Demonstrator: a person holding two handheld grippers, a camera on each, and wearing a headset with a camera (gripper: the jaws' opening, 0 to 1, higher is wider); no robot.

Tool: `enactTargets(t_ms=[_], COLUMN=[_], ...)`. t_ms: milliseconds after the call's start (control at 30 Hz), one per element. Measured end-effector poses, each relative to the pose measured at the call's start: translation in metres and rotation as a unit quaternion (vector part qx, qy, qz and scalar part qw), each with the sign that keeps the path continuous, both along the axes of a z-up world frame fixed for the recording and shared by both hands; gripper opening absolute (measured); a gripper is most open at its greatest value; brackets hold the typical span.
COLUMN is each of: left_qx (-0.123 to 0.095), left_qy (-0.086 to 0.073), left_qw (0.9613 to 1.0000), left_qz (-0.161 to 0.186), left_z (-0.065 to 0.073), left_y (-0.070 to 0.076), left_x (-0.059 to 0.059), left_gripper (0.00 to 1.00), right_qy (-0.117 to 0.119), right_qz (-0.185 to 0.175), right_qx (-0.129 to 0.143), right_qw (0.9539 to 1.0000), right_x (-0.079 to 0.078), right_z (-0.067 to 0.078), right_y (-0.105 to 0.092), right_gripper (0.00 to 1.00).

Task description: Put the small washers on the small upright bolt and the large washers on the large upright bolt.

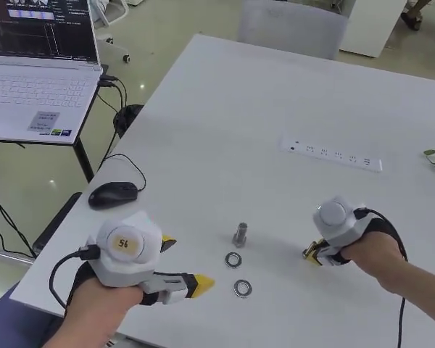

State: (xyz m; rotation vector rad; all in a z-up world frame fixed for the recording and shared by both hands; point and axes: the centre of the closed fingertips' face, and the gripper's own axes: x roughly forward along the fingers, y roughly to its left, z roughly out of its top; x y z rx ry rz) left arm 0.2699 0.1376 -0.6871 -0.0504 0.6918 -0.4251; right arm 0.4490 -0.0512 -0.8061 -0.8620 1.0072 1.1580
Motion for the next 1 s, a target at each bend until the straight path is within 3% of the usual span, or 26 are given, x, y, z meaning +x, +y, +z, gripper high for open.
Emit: enactTargets(t_ms=[300, 633, 833, 1000], left_qx=[-0.002, -0.005, -0.004, -0.004], left_qy=[-0.003, -0.006, -0.006, -0.007], left_qw=[1.0000, 1.0000, 1.0000, 1.0000], left_qz=[-0.003, -0.004, -0.002, -0.003], left_z=[0.001, 0.000, 0.000, 0.001], left_y=[-0.003, -0.006, -0.005, -0.005], left_x=[0.002, 0.000, -0.002, -0.002], left_gripper=[0.62, 0.62, 0.62, 0.62], right_qy=[0.004, 0.020, 0.035, 0.037], right_qz=[-0.014, -0.003, 0.007, 0.021], right_qx=[0.000, -0.024, -0.024, -0.021], right_qw=[0.9999, 0.9995, 0.9991, 0.9989], right_x=[-0.008, -0.048, -0.073, -0.084], right_z=[0.003, -0.010, -0.016, -0.017], right_y=[-0.023, -0.050, -0.046, -0.035], right_gripper=[0.18, 0.20, 0.21, 0.21])
